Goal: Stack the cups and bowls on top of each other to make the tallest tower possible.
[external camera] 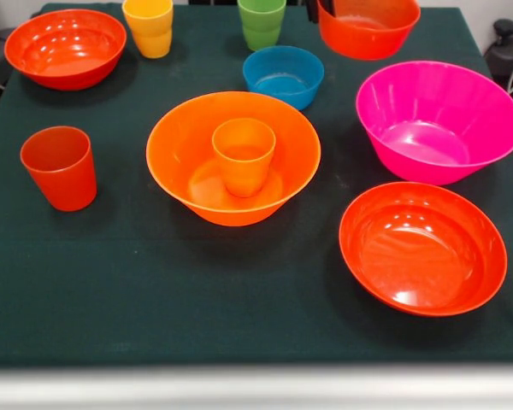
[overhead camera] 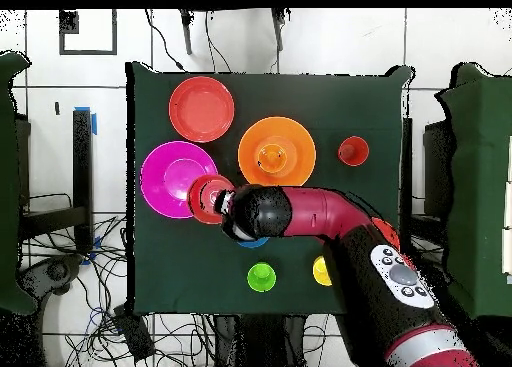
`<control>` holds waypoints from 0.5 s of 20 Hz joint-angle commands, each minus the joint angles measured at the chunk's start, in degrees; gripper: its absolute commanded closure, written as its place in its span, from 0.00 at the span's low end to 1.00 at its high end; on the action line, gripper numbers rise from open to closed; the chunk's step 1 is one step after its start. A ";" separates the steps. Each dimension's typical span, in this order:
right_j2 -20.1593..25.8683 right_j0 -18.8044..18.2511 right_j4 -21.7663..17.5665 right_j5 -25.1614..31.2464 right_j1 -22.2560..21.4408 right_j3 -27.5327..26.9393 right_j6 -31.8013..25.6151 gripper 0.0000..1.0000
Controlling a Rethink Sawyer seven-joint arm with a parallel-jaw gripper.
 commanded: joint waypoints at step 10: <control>6.72 -3.67 -8.85 10.43 7.55 -8.44 -15.24 1.00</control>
